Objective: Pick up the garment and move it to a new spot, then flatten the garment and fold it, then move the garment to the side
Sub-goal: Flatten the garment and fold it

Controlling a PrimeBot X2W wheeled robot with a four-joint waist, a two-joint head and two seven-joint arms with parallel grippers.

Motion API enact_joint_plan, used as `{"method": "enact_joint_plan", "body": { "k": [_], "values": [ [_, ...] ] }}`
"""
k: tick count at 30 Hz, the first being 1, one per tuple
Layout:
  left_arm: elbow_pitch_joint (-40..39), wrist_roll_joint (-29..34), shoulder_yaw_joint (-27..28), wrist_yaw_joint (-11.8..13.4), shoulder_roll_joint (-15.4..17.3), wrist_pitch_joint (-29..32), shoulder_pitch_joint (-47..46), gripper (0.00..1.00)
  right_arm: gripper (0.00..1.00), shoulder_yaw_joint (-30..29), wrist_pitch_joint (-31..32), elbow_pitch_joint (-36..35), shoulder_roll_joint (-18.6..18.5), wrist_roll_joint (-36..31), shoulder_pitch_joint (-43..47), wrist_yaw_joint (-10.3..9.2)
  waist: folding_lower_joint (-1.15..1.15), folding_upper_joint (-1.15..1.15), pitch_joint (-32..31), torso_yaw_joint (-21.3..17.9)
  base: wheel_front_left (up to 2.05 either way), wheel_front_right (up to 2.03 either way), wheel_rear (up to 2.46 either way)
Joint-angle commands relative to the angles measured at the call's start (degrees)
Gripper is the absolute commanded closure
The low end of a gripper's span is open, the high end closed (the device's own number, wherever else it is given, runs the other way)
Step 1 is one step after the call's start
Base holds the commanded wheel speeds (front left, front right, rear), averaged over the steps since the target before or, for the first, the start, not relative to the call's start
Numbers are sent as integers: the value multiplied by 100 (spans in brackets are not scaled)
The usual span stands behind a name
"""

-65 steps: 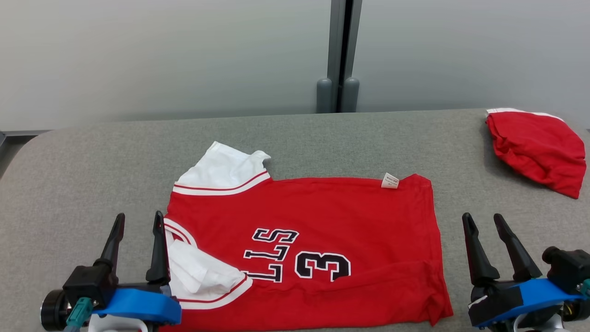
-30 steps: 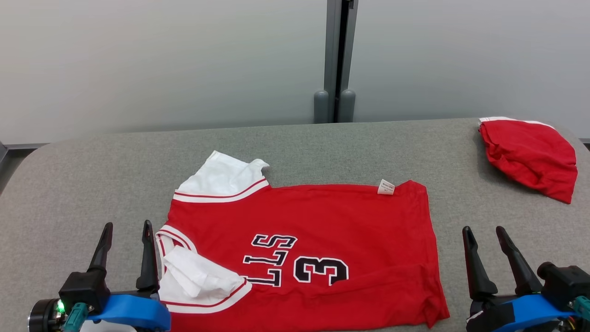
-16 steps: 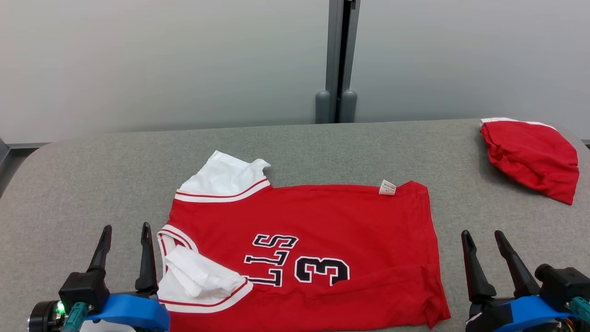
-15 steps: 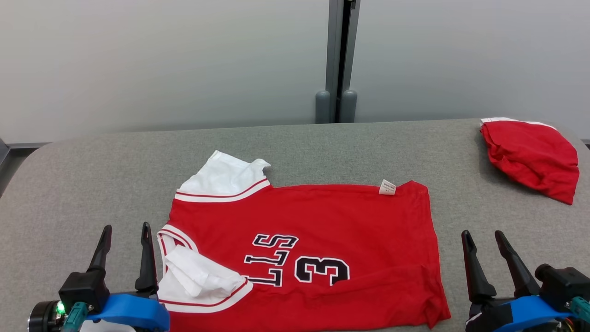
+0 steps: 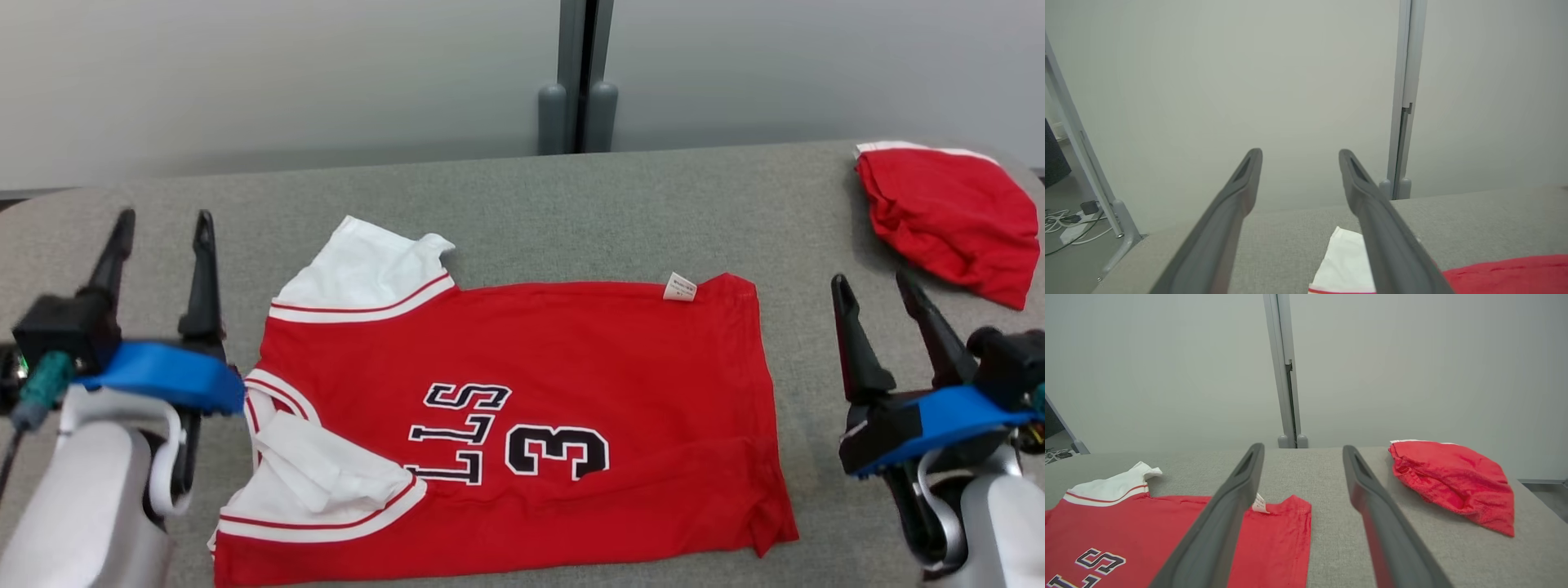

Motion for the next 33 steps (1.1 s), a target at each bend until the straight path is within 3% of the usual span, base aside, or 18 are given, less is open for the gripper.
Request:
{"method": "enact_joint_plan", "body": {
  "k": [1, 16, 24, 33],
  "values": [
    [30, 5, -17, -39, 27, 43, -209, 0, 0, 25, 51, 52, -60, -12, -145, 4, -1, 0, 95, 30, 0, 0, 0],
    [1462, -87, -618, -878, 233, 1277, -3027, 0, 0, 566, 1044, 514, -506, 469, -1649, 4, -1, 0, 1574, -324, 0, 0, 0],
    [2516, -360, -1377, -985, 247, 1952, -3759, 0, 0, 827, 1025, 565, -561, 664, -1919, 4, -1, 0, 2003, -501, 0, 0, 0],
    [3071, -1100, -2047, -974, 532, 2505, -3980, 0, 0, 1064, 943, 661, -623, 773, -2137, 4, -1, 0, 2266, -692, 0, 0, 0]
  ]
}}
